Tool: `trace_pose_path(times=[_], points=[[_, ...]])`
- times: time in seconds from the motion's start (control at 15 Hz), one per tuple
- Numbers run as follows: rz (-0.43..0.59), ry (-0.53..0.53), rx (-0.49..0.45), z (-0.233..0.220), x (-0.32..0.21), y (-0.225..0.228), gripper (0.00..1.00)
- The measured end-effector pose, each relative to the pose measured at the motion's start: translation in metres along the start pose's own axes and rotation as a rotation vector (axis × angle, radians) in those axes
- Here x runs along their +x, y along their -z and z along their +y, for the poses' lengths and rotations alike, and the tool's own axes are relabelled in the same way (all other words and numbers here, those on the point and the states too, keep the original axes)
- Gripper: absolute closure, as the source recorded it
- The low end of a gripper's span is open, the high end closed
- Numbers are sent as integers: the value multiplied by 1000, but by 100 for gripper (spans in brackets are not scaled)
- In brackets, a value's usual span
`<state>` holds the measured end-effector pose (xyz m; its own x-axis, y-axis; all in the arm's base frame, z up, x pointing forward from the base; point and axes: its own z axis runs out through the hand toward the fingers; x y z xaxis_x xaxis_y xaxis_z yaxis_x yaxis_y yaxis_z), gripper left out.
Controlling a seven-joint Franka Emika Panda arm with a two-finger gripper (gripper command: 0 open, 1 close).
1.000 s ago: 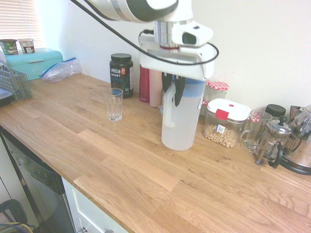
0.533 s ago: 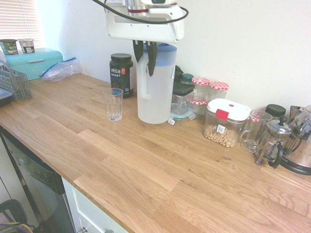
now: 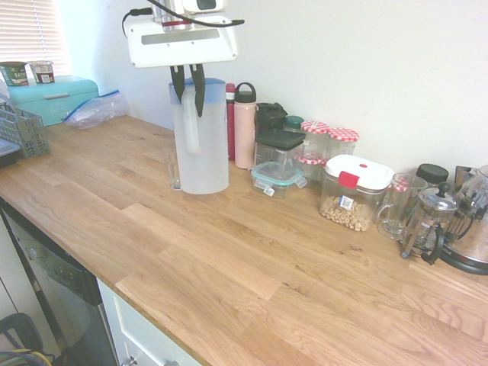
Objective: Pour me some water
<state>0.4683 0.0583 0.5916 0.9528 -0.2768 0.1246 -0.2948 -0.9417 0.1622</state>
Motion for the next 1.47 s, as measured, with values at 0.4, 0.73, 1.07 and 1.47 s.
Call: trace_pose_path(times=[0.4,0.73,1.07,1.47], points=[[1,222,-235,-50,-11,-13,100],[-16,352,-401,-88,-23,-30,100],[-51,421,-549,-107,-5,-54,100],[-46,456,-603,-138,2,-48,100]])
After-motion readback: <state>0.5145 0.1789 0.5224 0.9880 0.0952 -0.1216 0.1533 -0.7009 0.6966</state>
